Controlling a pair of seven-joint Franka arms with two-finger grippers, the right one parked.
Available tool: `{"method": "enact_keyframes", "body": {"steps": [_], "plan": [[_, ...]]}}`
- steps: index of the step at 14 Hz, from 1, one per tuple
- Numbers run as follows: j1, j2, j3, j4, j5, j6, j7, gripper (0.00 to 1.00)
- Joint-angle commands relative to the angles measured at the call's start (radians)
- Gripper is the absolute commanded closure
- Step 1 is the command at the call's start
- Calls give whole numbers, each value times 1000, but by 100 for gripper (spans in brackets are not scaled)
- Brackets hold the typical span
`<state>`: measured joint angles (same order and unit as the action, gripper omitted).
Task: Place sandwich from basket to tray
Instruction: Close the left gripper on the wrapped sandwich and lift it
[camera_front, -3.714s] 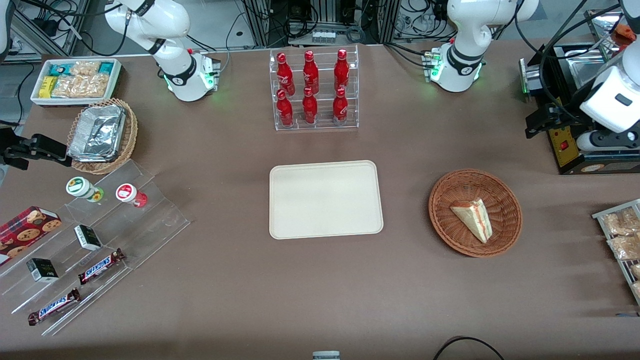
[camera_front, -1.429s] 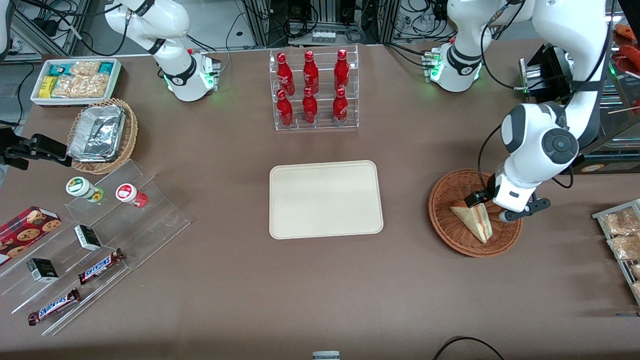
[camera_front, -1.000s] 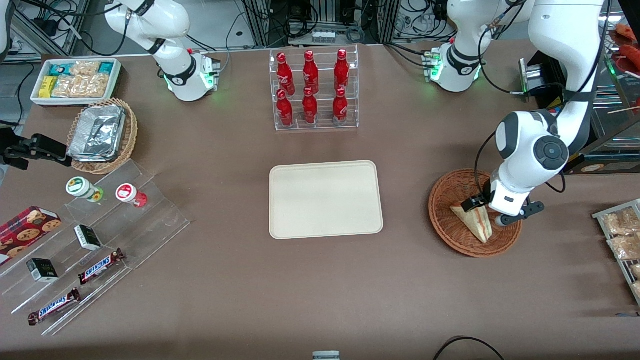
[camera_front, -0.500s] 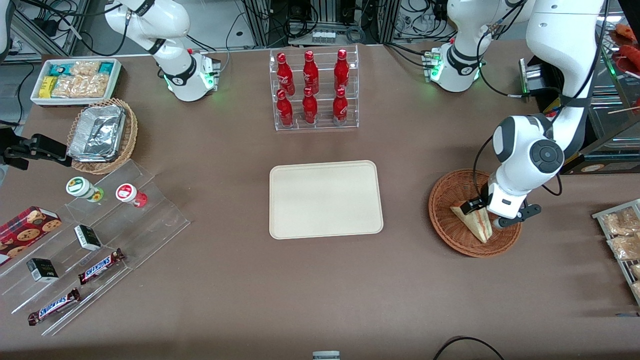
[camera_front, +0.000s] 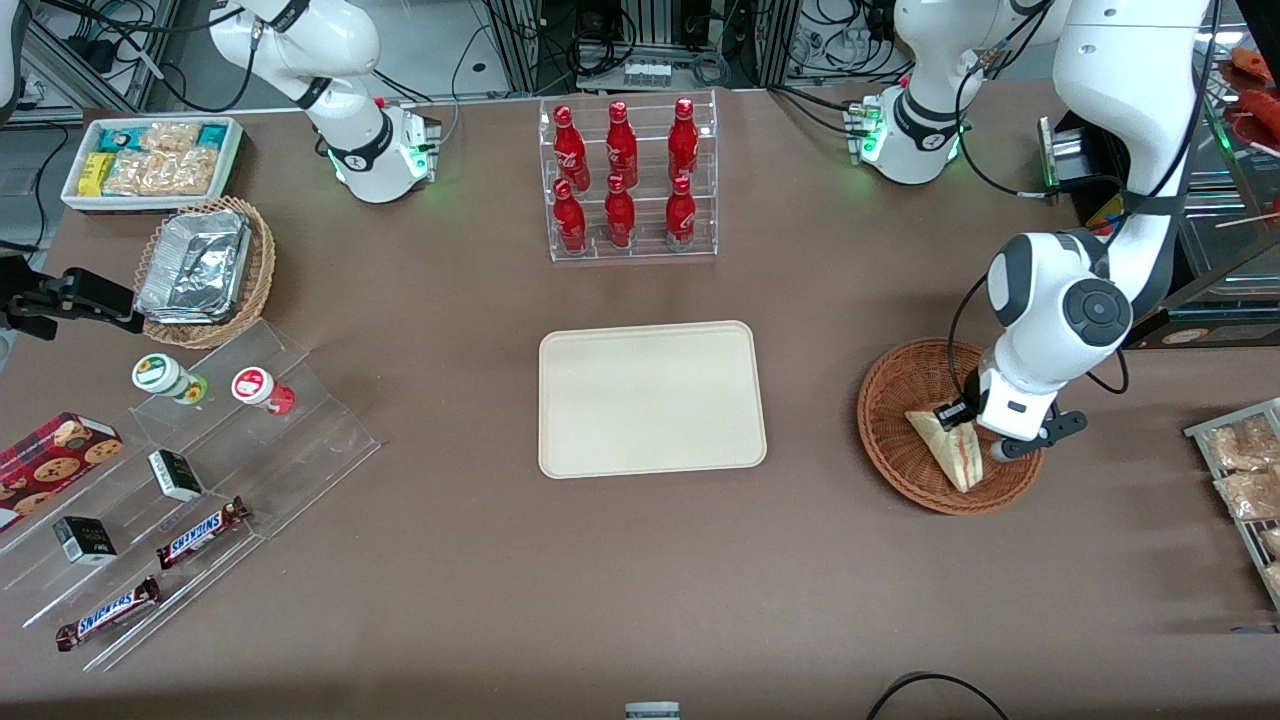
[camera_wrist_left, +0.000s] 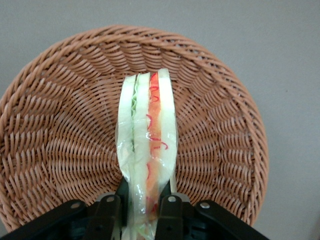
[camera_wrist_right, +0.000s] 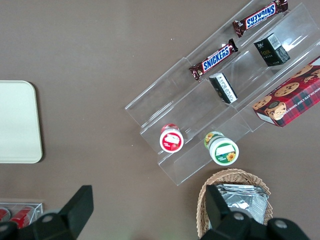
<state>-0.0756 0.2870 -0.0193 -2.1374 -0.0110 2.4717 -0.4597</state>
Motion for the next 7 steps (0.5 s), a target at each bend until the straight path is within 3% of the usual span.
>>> {"method": "enact_keyframes", "body": {"steps": [1, 7], "plan": [[-13, -26, 2, 65, 8, -116, -19, 100], [-85, -66, -10, 293, 14, -449, -19, 100]]}}
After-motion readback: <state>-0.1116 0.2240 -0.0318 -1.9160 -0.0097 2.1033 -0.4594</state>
